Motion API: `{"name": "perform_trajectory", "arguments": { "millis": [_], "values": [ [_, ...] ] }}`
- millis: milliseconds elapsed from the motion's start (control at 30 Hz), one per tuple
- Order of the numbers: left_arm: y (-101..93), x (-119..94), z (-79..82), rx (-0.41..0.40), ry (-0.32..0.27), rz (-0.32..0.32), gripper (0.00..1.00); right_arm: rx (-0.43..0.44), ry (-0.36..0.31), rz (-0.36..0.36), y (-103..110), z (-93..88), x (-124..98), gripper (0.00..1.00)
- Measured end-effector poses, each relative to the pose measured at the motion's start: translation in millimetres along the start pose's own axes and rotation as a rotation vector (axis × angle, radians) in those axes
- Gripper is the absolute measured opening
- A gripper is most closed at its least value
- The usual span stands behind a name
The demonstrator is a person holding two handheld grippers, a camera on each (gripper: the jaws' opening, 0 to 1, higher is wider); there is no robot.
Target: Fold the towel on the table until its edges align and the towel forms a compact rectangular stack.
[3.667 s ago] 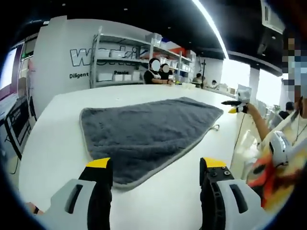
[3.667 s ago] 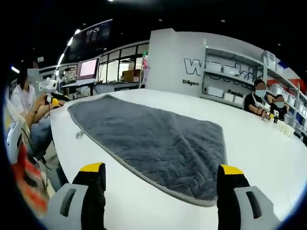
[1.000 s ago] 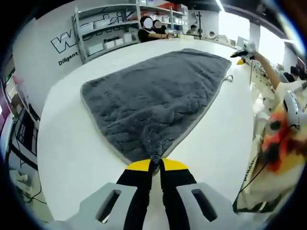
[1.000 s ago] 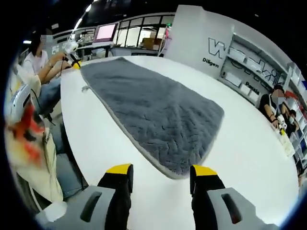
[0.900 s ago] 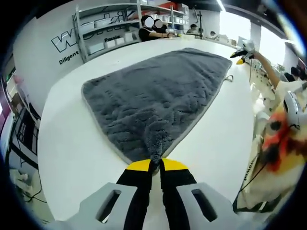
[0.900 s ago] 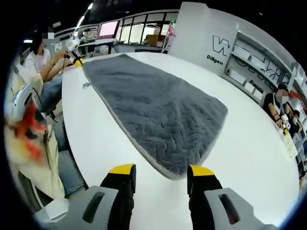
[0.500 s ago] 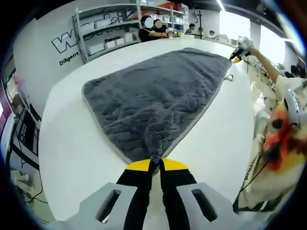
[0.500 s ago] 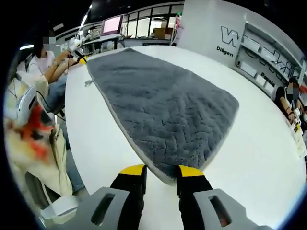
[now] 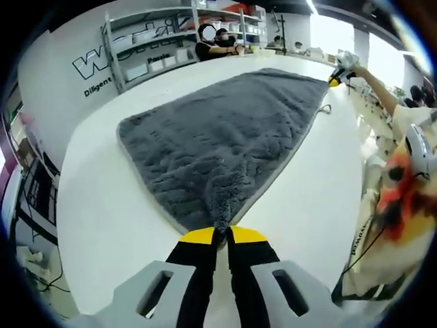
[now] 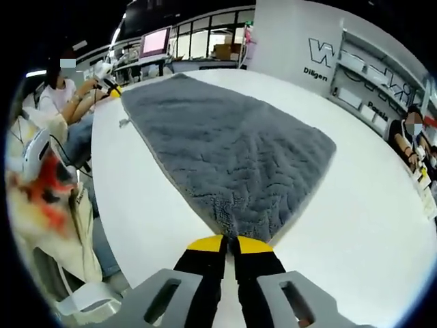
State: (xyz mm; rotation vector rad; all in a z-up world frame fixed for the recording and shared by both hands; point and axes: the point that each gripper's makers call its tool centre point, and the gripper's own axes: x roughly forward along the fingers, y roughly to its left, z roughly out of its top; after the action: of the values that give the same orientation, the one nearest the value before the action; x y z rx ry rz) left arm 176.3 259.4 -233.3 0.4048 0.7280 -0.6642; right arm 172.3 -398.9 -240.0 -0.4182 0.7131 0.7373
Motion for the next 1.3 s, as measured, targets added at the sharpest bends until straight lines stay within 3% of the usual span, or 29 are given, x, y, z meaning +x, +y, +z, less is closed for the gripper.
{"name": "perform_trajectory", "arguments": {
  "millis": [300, 533, 933, 1133, 1300],
  "values": [
    [0.8, -12, 3.5, -0.018, -0.048, 0.005, 0.04, -0.047, -0.037, -0.067, -3, 6.2, -11, 0.00],
    [0.4, -17, 4.1, -0.032, -0.067, -0.010, 0.04, 0.027, -0.122, -0.062, -2, 18.5, -28, 0.00],
    [-19.7, -28, -4.0, -0.018, -0.022, -0.058, 0.04, 0.038, -0.112, -0.046, 10, 13.6, -46, 0.00],
    [-26.3, -36, -6.6, -0.009, -0.007, -0.073, 0.04, 0.141, -0.161, -0.035, 13, 17.4, -58, 0.00],
    [-38.2, -46, -7.8, -0.013, -0.003, -0.080, 0.04, 0.112, -0.161, -0.039, 21, 14.6, -69, 0.00]
  ]
}}
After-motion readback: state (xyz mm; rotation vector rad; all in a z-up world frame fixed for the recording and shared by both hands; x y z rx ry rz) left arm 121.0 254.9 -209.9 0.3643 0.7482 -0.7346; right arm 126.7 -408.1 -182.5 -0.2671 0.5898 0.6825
